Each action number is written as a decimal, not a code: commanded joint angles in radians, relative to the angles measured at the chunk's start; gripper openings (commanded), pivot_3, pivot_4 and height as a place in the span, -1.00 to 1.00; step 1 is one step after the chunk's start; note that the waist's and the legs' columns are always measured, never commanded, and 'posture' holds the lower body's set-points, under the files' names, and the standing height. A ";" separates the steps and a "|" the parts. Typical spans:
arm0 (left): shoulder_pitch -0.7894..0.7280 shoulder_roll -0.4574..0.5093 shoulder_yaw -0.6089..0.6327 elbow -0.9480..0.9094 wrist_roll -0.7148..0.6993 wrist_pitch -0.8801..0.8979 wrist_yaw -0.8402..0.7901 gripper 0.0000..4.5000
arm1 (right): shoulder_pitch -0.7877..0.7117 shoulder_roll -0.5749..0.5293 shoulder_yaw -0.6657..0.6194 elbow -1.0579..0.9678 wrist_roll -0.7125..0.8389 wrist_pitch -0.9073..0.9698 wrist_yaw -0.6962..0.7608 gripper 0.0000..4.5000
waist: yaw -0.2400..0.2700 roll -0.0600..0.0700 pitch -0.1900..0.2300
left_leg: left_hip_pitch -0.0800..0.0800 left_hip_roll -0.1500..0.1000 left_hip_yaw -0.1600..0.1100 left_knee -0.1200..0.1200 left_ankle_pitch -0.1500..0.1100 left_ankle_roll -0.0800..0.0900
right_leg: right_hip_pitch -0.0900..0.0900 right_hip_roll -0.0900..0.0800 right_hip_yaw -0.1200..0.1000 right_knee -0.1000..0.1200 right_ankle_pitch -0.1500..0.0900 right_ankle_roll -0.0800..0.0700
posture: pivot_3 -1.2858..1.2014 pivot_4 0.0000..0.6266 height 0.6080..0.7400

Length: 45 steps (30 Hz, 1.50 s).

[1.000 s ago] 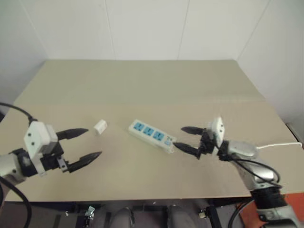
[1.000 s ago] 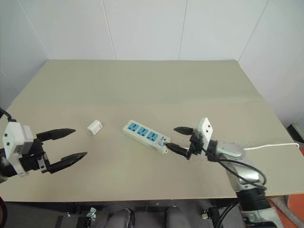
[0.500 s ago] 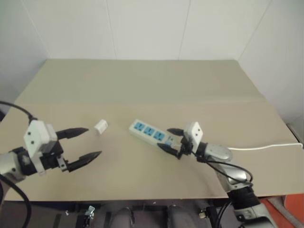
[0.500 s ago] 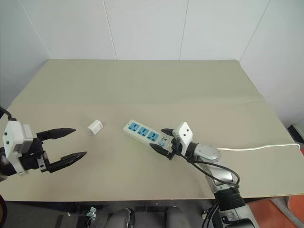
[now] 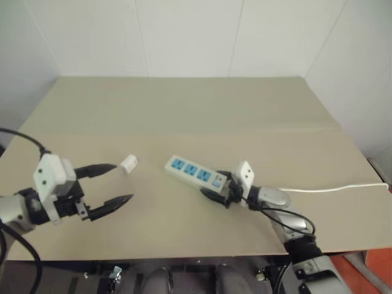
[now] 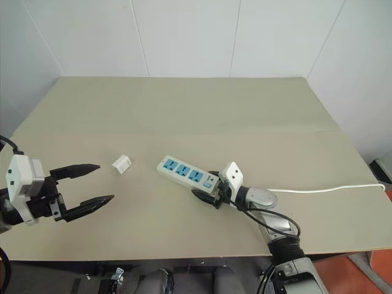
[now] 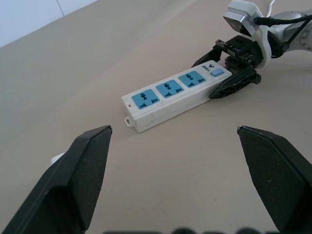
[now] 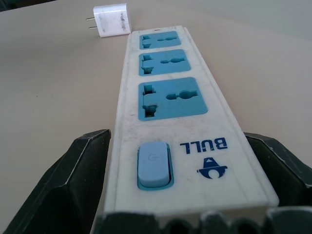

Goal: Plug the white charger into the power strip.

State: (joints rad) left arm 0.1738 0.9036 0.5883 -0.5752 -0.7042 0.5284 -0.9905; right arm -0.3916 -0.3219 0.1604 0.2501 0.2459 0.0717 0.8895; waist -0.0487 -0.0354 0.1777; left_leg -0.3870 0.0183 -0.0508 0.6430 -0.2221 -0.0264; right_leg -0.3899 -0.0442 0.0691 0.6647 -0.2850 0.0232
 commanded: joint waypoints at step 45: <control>-0.416 0.152 -0.177 0.189 0.077 0.234 0.166 1.00 | -0.166 0.028 0.033 0.351 -0.023 -0.369 0.501 0.54 | -0.018 -0.002 -0.001 | 0.003 0.010 0.001 0.000 -0.001 -0.001 | 0.000 0.010 -0.002 0.000 0.003 -0.004 | 0.03 -0.52 1.00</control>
State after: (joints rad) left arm -0.1816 1.0315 0.4341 -0.4008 -0.6224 0.6823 -0.8903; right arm -0.5476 -0.3013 0.1868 0.6013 0.2243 -0.2792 1.3846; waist -0.0665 -0.0372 0.1767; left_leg -0.3840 0.0282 -0.0494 0.6429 -0.2226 -0.0275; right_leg -0.3894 -0.0344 0.0672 0.6651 -0.2822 0.0189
